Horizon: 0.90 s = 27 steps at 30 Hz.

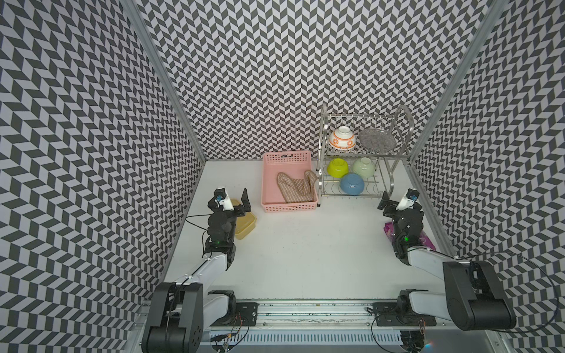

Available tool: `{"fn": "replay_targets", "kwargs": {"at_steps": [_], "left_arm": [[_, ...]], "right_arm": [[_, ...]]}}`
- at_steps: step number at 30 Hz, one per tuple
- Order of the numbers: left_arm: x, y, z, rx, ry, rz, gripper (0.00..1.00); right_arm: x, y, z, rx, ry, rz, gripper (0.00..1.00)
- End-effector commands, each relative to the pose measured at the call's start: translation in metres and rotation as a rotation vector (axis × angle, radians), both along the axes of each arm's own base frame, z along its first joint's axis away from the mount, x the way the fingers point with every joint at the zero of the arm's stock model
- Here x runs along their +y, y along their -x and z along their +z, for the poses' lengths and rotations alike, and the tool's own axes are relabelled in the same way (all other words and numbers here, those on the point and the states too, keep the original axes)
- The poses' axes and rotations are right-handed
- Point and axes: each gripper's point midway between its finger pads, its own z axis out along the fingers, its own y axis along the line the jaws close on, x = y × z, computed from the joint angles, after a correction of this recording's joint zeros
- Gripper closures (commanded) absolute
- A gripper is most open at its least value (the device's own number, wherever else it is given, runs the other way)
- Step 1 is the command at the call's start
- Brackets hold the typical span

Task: Fold the square dishcloth
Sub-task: Pick up the cleaning item from the bin.

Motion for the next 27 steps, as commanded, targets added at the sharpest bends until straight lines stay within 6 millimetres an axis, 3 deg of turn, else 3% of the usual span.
{"fn": "replay_targets", "kwargs": {"at_steps": [1, 7, 11, 14, 15, 20, 27], "left_arm": [[-0.012, -0.008, -0.005, 0.102, 0.072, -0.008, 0.0], [-0.067, -0.028, -0.01, 0.193, 0.081, -0.104, 0.0], [-0.104, -0.054, -0.022, 0.29, 0.064, -0.156, 0.0], [-0.126, -0.077, -0.042, 0.393, 0.025, -0.148, 0.0], [-0.133, -0.083, -0.039, 0.407, 0.019, -0.151, 0.0], [-0.162, -0.123, -0.076, 0.567, -0.021, -0.147, 0.0], [-0.189, -0.167, -0.117, 0.701, -0.076, -0.129, 0.0]], "right_arm": [[-0.018, 0.006, 0.011, -0.025, -0.047, -0.104, 0.0], [-0.028, 0.021, 0.024, -0.08, -0.073, -0.161, 0.0], [-0.037, 0.025, 0.021, -0.06, -0.095, -0.219, 0.0], [-0.04, 0.021, 0.018, -0.023, -0.098, -0.237, 0.0], [-0.04, 0.02, 0.016, -0.01, -0.095, -0.238, 0.0], [-0.044, 0.017, 0.01, 0.021, -0.096, -0.27, 0.0], [-0.043, 0.016, 0.009, 0.024, -0.098, -0.26, 0.0]]}}
